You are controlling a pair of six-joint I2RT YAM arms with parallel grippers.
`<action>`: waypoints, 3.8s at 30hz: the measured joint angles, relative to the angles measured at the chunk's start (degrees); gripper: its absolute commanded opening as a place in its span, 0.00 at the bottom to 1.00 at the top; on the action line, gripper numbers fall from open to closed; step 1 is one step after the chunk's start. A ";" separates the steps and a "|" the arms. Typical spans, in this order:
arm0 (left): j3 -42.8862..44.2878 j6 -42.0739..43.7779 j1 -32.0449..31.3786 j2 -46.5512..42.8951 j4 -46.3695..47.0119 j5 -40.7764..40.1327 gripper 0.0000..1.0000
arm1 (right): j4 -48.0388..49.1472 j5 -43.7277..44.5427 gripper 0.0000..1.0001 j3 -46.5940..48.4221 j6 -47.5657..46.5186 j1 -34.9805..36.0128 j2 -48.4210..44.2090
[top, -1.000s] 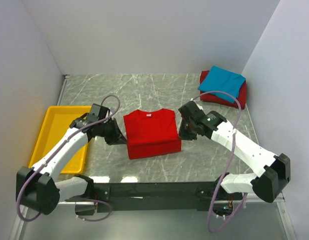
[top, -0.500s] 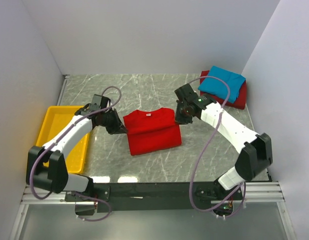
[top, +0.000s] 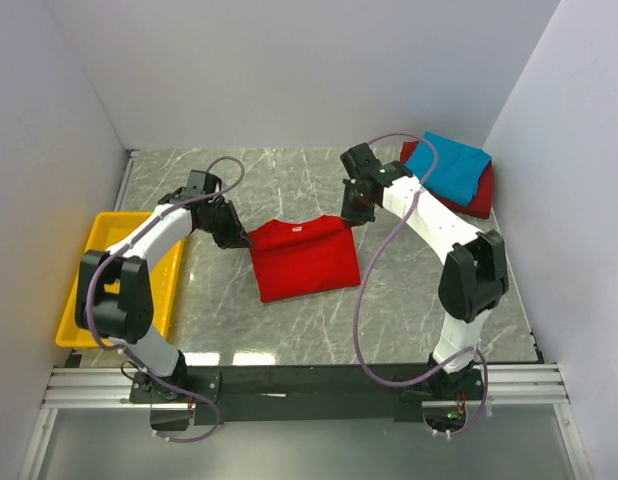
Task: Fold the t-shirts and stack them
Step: Fold the tshirt, then neatly place the folded tshirt to the corner
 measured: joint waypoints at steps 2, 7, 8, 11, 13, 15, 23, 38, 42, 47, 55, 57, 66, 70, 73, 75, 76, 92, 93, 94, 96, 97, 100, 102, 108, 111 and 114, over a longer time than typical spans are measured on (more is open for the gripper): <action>1.33 0.52 0.35 1.95 0.28 0.04 0.00 | -0.28 -0.26 0.00 2.19 -0.68 -0.55 2.21; 2.71 0.98 1.27 4.87 0.44 0.04 0.00 | -0.94 -1.18 0.00 6.91 -1.97 -1.51 6.91; 2.80 0.98 1.55 5.25 0.50 0.07 0.00 | -0.94 -1.40 0.00 7.63 -2.19 -1.60 7.80; 3.30 0.98 2.32 6.38 0.50 0.13 0.00 | -1.40 -1.90 0.00 9.75 -2.67 -1.79 10.27; 4.11 1.01 2.64 7.45 0.55 0.20 0.00 | -1.55 -2.10 0.00 11.02 -2.99 -1.92 11.82; 4.81 1.03 2.82 8.44 0.57 0.33 0.00 | -1.79 -2.25 0.00 11.61 -3.39 -2.10 12.85; 6.97 1.22 2.93 12.04 0.26 0.04 0.41 | -2.56 -3.13 0.40 13.64 -4.39 -2.75 15.45; 8.00 2.03 4.72 4.07 1.44 -8.72 0.65 | 2.43 -11.02 0.65 10.16 -9.75 -6.36 10.99; 2.51 1.77 2.75 3.13 4.76 -7.74 0.63 | 9.66 -16.68 0.65 -0.68 -10.86 -8.87 3.54; -3.04 0.44 -0.39 3.13 5.99 -6.64 0.58 | 15.06 -24.20 0.66 -11.47 -11.93 -13.64 -1.66; -5.55 -1.86 -4.26 3.15 9.05 -7.54 0.56 | 19.61 -32.22 0.67 -19.32 -15.63 -17.44 -2.10; -5.99 -2.49 -4.92 3.26 9.49 -8.04 0.56 | 20.70 -33.46 0.67 -20.15 -15.98 -17.66 -2.05; -7.23 -4.22 -5.77 3.39 10.14 -11.39 0.46 | 23.41 -36.33 0.70 -20.81 -15.69 -18.12 2.08; -7.23 -4.07 -5.77 4.59 10.91 -12.24 0.41 | 24.41 -36.61 0.70 -20.81 -15.47 -18.12 3.93; -7.23 -4.02 -5.77 6.34 10.82 -12.72 0.39 | 25.38 -36.79 0.70 -20.90 -15.34 -18.14 4.57; -7.23 -4.00 -5.77 7.17 10.80 -12.92 0.38 | 26.18 -37.00 0.70 -21.03 -15.37 -18.14 4.70; -7.23 -3.98 -5.77 7.45 10.78 -13.09 0.37 | 26.67 -37.07 0.70 -21.07 -15.37 -18.14 4.81; -6.91 -2.08 -5.77 8.59 10.47 -14.19 0.29 | 30.80 -40.68 0.70 -22.97 -15.85 -18.18 8.68; -6.91 -2.01 -5.77 8.63 10.56 -14.19 0.28 | 31.06 -41.92 0.70 -22.95 -15.89 -18.18 9.09; -6.91 -1.99 -5.77 8.76 10.69 -14.12 0.27 | 31.39 -42.86 0.70 -22.95 -15.98 -18.23 9.40; -6.88 -1.97 -5.77 8.96 10.91 -13.88 0.26 | 32.02 -44.39 0.70 -22.95 -16.02 -18.36 9.90; -6.86 -1.97 -5.77 9.09 11.02 -13.75 0.24 | 32.44 -45.42 0.71 -22.95 -16.02 -18.40 10.23; -6.84 -1.95 -5.77 9.31 11.34 -13.31 0.22 | 33.57 -47.17 0.72 -23.10 -15.98 -18.56 10.73; -6.84 -1.95 -5.77 9.40 11.52 -13.11 0.22 | 34.34 -47.82 0.72 -23.34 -15.87 -18.51 10.84; -6.91 -1.95 -5.77 9.66 12.37 -12.31 0.22 | 35.43 -47.95 0.72 -23.47 -15.80 -17.25 10.93; -7.02 -1.97 -5.75 9.68 12.68 -12.11 0.22 | 35.74 -47.28 0.71 -23.08 -15.80 -15.10 11.10; -7.17 -1.97 -5.70 9.68 13.05 -11.78 0.21 | 36.04 -46.36 0.63 -22.36 -15.56 -12.85 11.63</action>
